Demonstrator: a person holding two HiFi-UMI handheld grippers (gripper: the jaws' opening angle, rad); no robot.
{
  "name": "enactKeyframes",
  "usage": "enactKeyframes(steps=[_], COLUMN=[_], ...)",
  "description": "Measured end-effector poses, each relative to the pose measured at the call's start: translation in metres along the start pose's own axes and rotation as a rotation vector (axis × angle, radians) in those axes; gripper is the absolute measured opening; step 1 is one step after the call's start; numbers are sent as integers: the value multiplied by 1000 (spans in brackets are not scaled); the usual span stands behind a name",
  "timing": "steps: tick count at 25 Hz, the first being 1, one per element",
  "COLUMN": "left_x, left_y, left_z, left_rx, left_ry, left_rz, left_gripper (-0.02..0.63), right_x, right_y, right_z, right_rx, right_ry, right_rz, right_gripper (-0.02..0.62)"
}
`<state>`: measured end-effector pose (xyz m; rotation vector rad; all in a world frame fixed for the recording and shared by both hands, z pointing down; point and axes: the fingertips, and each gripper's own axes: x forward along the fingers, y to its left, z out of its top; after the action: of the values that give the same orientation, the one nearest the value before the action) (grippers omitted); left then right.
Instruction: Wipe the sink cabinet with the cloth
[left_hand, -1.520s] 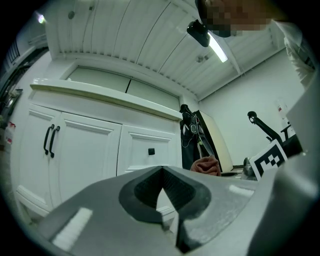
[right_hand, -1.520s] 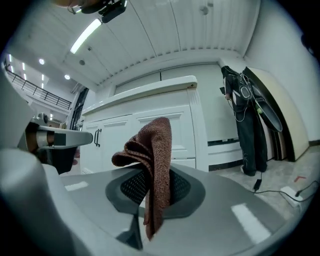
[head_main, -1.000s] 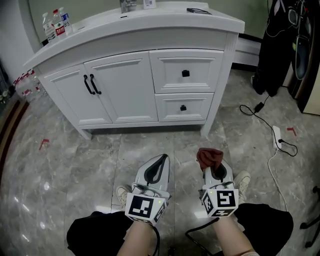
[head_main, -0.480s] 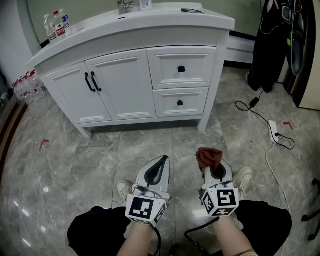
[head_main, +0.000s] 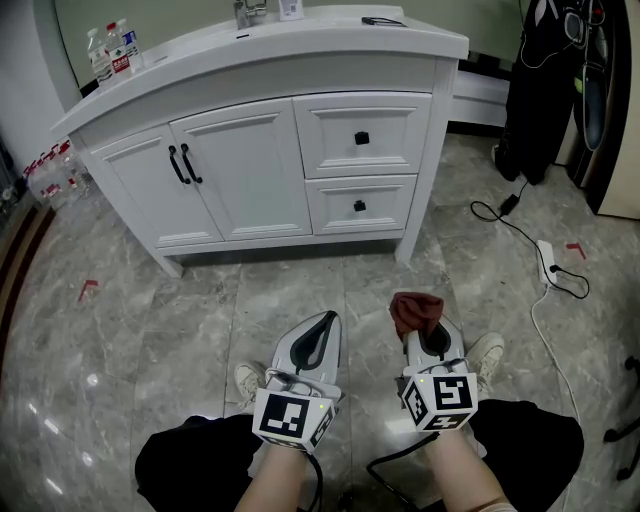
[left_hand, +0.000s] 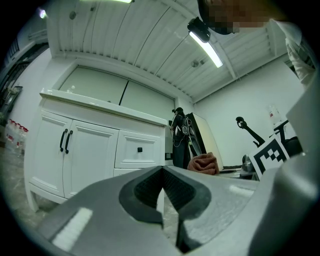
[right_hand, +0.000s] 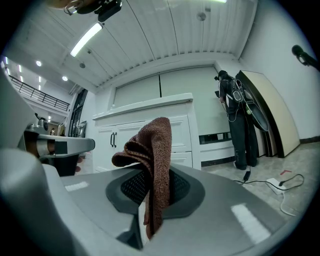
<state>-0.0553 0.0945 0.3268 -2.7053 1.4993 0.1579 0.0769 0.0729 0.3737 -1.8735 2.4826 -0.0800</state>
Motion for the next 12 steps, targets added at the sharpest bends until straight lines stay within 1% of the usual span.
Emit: enactKeyframes(steps=[12], left_x=[0], left_y=[-1], left_z=[-7], left_rx=[-5], left_ry=[4], left_rz=[-6], left_gripper=[1], right_x=[-2], right_y=[2], right_z=[-3], right_rx=[-9], right_ry=[8], right_rz=[4], right_gripper=[78])
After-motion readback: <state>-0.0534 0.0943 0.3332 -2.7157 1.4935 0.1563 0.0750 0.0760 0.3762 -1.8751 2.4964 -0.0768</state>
